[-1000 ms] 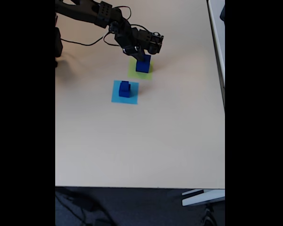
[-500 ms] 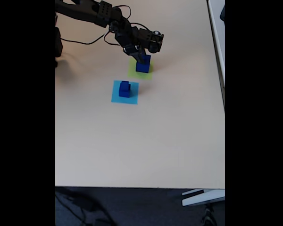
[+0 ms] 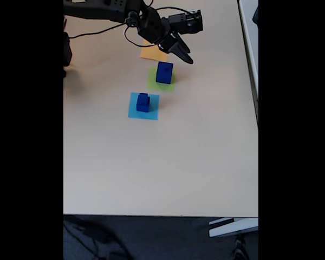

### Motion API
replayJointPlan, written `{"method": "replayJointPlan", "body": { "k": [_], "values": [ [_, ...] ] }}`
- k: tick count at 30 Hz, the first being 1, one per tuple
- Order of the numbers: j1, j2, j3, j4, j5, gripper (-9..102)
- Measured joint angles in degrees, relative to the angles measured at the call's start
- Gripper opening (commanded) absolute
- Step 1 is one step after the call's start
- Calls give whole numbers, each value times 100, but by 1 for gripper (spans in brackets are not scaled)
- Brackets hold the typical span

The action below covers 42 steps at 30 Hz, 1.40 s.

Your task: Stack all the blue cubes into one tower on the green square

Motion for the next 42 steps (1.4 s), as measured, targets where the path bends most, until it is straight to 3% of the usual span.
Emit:
{"method": "replayJointPlan", "body": {
  "k": [17,42],
  "values": [
    [853,940,2329,308,88,21],
    [1336,1090,2962,299,-264,26]
  ]
}}
